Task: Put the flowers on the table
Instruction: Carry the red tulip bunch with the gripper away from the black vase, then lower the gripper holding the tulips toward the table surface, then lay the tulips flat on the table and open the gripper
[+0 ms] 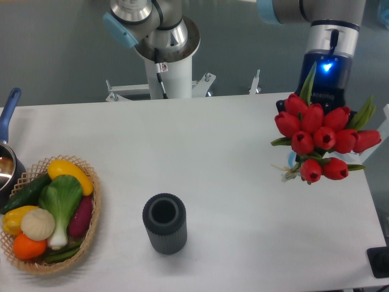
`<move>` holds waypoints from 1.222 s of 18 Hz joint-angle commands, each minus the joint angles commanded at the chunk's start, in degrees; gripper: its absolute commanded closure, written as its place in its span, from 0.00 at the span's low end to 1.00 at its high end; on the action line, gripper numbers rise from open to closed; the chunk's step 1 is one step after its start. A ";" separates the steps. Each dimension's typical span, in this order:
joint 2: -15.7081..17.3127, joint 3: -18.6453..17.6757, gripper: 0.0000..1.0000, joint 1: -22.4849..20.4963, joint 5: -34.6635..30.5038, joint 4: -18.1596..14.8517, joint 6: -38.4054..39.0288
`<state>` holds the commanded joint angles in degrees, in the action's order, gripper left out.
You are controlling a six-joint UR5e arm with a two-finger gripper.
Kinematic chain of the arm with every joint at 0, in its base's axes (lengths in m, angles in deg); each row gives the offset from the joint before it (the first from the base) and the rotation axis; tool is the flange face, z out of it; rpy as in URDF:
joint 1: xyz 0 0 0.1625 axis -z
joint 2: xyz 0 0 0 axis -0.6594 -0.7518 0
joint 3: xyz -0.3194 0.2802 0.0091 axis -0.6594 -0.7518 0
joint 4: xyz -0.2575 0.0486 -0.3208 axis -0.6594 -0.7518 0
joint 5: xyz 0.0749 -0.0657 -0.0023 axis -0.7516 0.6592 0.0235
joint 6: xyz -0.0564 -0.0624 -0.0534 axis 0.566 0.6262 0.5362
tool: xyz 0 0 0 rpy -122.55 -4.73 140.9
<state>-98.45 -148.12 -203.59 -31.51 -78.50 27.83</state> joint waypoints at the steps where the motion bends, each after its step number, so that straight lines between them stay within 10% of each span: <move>1: 0.27 -1.40 0.69 0.44 -4.04 0.00 -2.81; 12: -13.24 -3.88 0.69 15.10 -40.79 -0.09 -15.67; 19: -23.46 2.10 0.66 19.60 -41.44 0.35 -12.07; 21: -23.73 2.62 0.50 19.69 -41.44 0.35 -11.98; 22: -23.46 2.97 0.22 19.69 -41.44 0.44 -11.98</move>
<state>-121.91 -145.14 -183.90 -72.94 -78.07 15.85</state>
